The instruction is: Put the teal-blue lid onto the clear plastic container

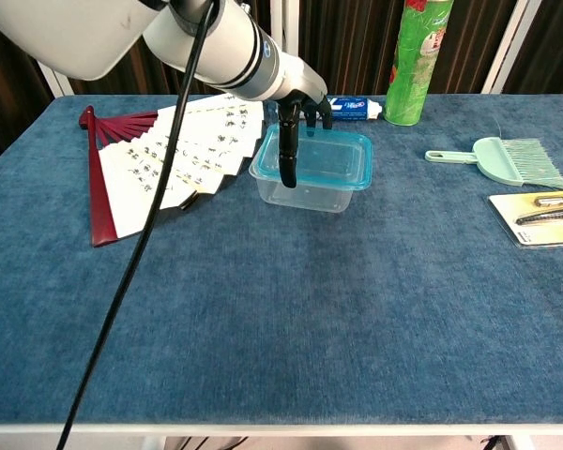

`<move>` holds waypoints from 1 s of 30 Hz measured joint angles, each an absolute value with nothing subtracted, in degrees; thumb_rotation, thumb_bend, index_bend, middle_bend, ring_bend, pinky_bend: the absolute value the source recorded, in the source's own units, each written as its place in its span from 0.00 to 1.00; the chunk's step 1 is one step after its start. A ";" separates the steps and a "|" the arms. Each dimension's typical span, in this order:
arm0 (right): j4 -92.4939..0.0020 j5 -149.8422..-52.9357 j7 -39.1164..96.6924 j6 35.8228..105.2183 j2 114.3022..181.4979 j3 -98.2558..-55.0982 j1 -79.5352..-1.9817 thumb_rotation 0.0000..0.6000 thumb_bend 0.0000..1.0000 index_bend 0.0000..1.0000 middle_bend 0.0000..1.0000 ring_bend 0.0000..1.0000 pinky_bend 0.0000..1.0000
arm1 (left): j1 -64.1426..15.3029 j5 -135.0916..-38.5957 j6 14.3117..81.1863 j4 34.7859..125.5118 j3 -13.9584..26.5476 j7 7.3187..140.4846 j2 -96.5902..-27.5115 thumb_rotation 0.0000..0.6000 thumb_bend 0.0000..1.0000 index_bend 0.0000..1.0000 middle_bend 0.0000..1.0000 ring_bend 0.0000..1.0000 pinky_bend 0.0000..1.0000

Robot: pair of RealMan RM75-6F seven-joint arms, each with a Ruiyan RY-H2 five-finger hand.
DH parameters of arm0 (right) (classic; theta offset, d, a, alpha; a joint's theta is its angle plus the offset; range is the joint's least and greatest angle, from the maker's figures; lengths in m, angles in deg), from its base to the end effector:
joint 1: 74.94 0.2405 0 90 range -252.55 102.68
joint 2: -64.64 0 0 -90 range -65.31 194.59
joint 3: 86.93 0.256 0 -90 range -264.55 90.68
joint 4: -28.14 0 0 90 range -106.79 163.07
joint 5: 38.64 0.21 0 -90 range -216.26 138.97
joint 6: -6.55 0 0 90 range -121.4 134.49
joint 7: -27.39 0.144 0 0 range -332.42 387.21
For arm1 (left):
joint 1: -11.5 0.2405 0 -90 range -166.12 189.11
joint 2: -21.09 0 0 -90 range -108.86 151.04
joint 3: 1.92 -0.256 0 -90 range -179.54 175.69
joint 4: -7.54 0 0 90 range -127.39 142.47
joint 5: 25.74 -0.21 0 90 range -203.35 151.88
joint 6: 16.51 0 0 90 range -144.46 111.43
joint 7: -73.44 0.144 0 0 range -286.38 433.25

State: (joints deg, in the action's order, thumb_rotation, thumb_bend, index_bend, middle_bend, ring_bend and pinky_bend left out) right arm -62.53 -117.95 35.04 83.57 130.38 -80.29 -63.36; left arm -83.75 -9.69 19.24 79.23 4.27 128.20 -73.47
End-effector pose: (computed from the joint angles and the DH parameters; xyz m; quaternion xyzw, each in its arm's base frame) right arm -0.3068 -0.2313 0.1500 0.5650 -0.4431 0.4245 0.5515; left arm 0.0452 0.4089 -0.0790 -0.8260 -0.3900 -0.1594 0.3744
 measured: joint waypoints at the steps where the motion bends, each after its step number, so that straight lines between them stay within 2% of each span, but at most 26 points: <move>1: -62.48 -117.96 35.14 83.57 130.40 -80.28 -63.38 1.00 0.05 0.00 0.00 0.00 0.00 | -83.93 -9.42 19.17 78.77 4.13 128.25 -73.73 1.00 0.09 0.27 0.20 0.12 0.05; 30: -61.38 -118.26 36.43 83.18 130.42 -80.37 -64.06 1.00 0.05 0.00 0.00 0.00 0.00 | -88.51 -1.77 19.62 77.20 2.99 133.20 -74.06 1.00 0.09 0.25 0.18 0.10 0.05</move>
State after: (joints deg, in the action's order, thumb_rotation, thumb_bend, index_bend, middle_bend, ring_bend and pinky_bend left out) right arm -61.38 -118.26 36.43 83.18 130.42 -80.37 -64.06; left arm -88.51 -1.77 19.62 77.20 2.99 133.20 -74.06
